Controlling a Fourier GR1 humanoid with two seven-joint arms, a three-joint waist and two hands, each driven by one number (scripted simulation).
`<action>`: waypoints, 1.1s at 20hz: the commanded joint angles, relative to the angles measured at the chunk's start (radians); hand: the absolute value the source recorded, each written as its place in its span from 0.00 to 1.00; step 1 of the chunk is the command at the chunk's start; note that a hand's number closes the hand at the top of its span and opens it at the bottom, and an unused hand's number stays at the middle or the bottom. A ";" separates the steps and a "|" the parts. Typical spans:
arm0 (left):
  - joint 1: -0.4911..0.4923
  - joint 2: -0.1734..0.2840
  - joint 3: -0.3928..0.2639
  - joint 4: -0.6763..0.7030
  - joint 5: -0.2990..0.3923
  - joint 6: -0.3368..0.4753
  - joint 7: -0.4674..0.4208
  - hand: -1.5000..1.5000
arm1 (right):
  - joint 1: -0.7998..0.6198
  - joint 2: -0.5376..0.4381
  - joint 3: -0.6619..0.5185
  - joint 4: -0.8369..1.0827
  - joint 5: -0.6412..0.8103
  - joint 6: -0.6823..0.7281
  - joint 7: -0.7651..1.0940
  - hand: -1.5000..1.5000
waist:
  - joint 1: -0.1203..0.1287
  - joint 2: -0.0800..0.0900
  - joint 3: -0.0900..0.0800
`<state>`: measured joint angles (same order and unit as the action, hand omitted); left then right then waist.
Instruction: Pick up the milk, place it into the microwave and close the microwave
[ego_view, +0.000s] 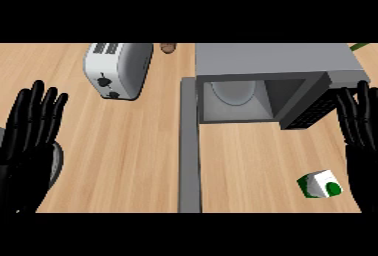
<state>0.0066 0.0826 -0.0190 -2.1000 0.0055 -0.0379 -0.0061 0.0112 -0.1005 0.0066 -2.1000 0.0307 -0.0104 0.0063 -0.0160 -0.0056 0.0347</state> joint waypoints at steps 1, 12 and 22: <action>0.011 0.011 -0.020 -0.003 -0.002 -0.020 0.035 0.00 | 0.101 -0.018 -0.044 -0.026 -0.066 0.050 -0.066 0.00 | 0.006 0.004 -0.034; 0.080 0.085 0.234 -0.032 0.462 -0.173 0.150 0.00 | 0.394 -0.117 -0.251 -0.210 -0.399 0.297 -0.081 0.00 | 0.012 0.001 -0.035; 0.241 0.162 0.442 -0.162 0.712 -0.271 0.236 0.00 | 0.460 -0.045 -0.307 -0.107 -0.293 0.365 -0.148 0.00 | 0.020 0.003 -0.035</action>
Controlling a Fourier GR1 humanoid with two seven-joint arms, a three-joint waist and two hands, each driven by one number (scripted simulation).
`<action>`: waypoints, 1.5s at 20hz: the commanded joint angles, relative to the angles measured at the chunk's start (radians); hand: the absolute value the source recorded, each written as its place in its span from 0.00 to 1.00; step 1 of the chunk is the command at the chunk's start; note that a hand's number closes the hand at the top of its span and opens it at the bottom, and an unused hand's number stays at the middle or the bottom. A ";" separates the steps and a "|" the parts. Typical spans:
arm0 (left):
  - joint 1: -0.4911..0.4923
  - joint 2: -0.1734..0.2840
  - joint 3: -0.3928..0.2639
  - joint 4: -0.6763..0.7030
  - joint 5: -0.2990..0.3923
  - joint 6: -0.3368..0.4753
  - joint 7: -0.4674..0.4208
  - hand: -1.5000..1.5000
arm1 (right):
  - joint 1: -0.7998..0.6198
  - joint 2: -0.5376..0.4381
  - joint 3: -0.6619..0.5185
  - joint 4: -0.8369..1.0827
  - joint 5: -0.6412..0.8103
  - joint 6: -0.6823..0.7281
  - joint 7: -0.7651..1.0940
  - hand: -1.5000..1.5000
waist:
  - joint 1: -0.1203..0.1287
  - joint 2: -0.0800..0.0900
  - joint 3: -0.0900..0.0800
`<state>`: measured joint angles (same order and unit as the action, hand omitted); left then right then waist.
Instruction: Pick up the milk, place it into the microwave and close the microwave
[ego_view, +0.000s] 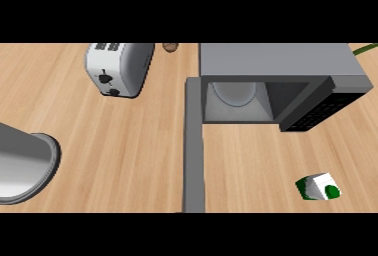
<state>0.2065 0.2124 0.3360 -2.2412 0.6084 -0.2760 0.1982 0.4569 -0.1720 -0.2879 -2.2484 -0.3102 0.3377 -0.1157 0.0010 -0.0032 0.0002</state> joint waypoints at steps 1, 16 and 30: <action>0.126 -0.062 -0.008 -0.116 -0.007 -0.036 0.003 0.00 | 0.019 -0.010 -0.072 0.031 -0.002 0.048 -0.027 0.00 | 0.002 0.000 0.000; 0.267 -0.029 0.244 -0.126 0.282 -0.199 0.014 0.00 | -0.147 0.047 -0.097 0.623 0.334 -0.039 -0.341 0.00 | 0.016 0.001 0.001; 0.240 0.001 0.350 0.011 0.370 -0.313 0.026 0.00 | -0.328 -0.053 -0.118 1.296 0.537 -0.142 -0.793 0.00 | 0.012 0.003 0.001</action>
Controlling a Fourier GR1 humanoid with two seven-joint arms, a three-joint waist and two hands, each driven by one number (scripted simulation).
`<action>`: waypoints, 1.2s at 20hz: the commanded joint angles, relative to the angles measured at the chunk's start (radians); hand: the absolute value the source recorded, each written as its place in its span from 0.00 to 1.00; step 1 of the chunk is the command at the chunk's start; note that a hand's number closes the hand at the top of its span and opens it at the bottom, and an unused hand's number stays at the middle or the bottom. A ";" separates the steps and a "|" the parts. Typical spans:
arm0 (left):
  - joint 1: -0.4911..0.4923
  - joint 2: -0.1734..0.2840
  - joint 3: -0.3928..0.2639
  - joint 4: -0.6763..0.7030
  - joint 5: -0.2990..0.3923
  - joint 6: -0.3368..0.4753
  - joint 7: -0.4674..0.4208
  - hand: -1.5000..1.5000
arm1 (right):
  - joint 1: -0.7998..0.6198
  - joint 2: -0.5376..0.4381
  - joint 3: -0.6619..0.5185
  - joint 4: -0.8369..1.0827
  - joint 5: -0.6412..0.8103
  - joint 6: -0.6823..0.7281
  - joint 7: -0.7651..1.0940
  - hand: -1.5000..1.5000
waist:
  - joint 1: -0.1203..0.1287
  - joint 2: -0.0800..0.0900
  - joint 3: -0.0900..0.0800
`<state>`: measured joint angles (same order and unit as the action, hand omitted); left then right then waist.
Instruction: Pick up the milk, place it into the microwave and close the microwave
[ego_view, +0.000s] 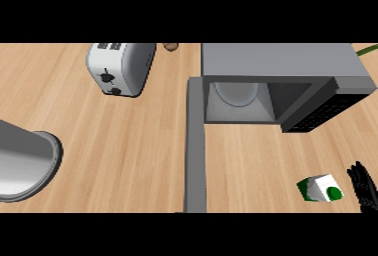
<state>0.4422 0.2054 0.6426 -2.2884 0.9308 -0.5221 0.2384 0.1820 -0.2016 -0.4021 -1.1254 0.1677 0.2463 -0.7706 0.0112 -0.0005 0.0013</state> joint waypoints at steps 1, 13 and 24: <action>0.064 -0.053 0.022 -0.093 0.042 -0.011 0.030 0.00 | -0.078 -0.052 -0.021 0.213 0.046 -0.041 -0.118 0.00 | 0.003 0.000 0.000; 0.033 -0.029 0.093 -0.026 0.116 -0.069 0.065 0.00 | -0.343 -0.107 -0.025 0.705 0.081 -0.101 -0.342 0.00 | 0.005 0.001 0.001; 0.054 -0.009 0.100 -0.036 0.164 -0.090 0.091 0.00 | -0.392 -0.087 0.013 0.803 0.085 -0.031 -0.414 1.00 | 0.022 0.005 0.005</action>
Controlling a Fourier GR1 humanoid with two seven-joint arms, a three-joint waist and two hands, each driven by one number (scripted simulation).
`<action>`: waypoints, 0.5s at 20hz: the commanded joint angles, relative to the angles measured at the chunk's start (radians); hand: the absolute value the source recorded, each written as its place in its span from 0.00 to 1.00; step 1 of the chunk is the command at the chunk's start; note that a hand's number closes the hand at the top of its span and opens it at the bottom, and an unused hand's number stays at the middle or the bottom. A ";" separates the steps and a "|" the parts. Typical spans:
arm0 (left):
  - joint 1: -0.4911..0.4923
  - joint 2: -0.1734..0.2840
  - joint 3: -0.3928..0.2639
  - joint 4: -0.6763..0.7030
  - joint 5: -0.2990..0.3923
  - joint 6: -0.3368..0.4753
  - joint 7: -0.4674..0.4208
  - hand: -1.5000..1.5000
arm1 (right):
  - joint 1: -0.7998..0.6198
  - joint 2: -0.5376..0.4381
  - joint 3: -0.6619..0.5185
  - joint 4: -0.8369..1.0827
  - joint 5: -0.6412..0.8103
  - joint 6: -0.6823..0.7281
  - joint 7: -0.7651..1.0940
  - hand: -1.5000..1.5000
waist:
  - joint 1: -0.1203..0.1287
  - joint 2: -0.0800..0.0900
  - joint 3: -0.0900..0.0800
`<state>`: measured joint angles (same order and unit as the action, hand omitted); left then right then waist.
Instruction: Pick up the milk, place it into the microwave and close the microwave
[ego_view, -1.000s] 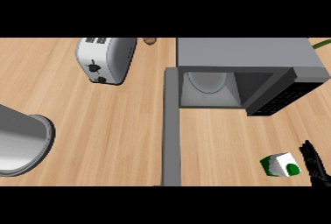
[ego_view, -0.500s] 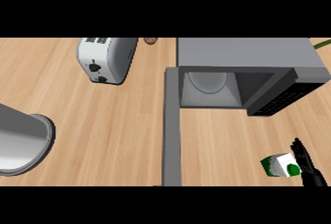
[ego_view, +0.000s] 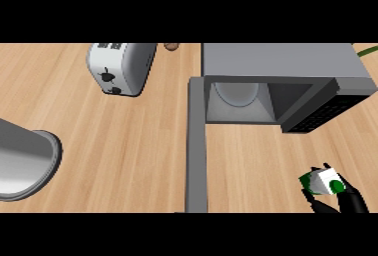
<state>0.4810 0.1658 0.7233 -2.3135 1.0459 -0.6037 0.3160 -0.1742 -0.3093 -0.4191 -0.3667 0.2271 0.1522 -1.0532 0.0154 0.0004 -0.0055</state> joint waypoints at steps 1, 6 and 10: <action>0.011 0.013 0.016 0.009 0.030 -0.020 0.007 0.00 | -0.012 0.032 0.037 0.045 0.030 0.056 -0.167 1.00 | 0.012 0.004 0.011; -0.004 0.003 -0.002 0.004 0.019 0.002 0.024 0.00 | -0.040 0.036 0.041 0.012 0.016 0.055 -0.176 1.00 | 0.003 0.004 0.011; 0.009 -0.019 0.008 0.019 0.017 -0.038 0.007 0.00 | -0.078 0.075 0.032 -0.009 -0.023 0.080 -0.137 1.00 | 0.010 0.000 0.009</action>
<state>0.4839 0.1540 0.7206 -2.3138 1.0614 -0.6154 0.3308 -0.1896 -0.3013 -0.4043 -0.3568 0.2139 0.1484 -1.0544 0.0016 0.0073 -0.0104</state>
